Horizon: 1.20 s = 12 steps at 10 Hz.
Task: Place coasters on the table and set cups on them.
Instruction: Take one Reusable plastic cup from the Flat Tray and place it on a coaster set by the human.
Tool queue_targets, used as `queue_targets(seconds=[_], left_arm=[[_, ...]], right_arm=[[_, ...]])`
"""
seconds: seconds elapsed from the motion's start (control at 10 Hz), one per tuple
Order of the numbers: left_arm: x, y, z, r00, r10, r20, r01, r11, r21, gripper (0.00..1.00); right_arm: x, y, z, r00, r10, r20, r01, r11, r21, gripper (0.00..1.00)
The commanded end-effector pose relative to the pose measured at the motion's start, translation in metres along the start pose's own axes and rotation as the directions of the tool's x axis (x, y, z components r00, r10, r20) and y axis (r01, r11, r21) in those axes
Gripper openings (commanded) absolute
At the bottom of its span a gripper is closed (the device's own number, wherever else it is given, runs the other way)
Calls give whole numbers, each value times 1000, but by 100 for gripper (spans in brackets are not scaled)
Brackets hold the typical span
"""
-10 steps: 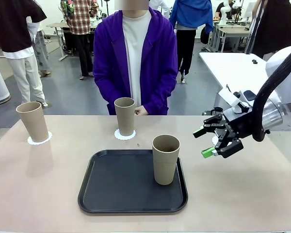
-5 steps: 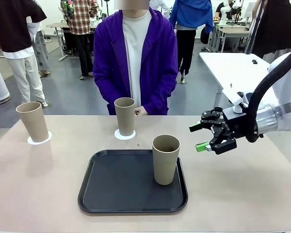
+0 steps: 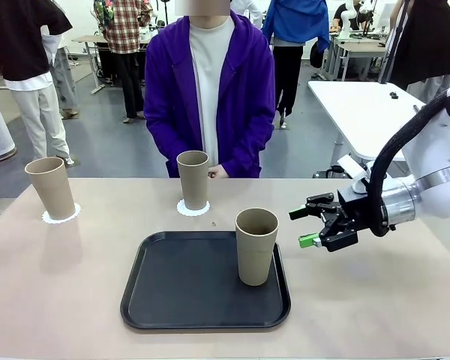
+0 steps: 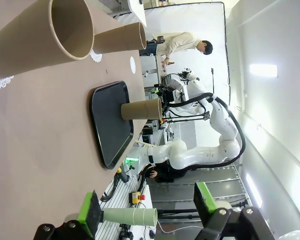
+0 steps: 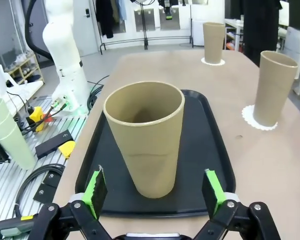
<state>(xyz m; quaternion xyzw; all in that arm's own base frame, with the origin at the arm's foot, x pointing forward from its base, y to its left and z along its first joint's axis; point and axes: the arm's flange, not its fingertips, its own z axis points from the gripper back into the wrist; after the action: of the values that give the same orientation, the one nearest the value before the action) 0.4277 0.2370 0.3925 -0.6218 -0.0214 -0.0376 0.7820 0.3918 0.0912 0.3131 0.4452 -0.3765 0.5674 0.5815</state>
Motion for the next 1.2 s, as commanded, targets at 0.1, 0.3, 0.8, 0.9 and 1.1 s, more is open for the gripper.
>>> queue_targets(seconds=[0.1,0.3,0.8,0.9,1.1], left_arm=[[1,-2,1,1000,-3,7,3,1000,1,100],[1,-2,1,1000,-3,7,3,1000,1,100],[1,-2,1,1000,-3,7,3,1000,1,100],[1,-2,1,1000,-3,7,3,1000,1,100],[1,-2,1,1000,-3,7,3,1000,1,100]], right_arm=[[-14,-11,-10,999,-20,31,20,999,29,100],[-27,-19,-25,999,-38,29,35,996,80,100],[-47,-30,-55,999,-33,10,31,988,150,100],[-49,-32,-57,1000,-25,12,23,988,152,100],[-50,-34,-64,999,-32,16,28,984,174,100]])
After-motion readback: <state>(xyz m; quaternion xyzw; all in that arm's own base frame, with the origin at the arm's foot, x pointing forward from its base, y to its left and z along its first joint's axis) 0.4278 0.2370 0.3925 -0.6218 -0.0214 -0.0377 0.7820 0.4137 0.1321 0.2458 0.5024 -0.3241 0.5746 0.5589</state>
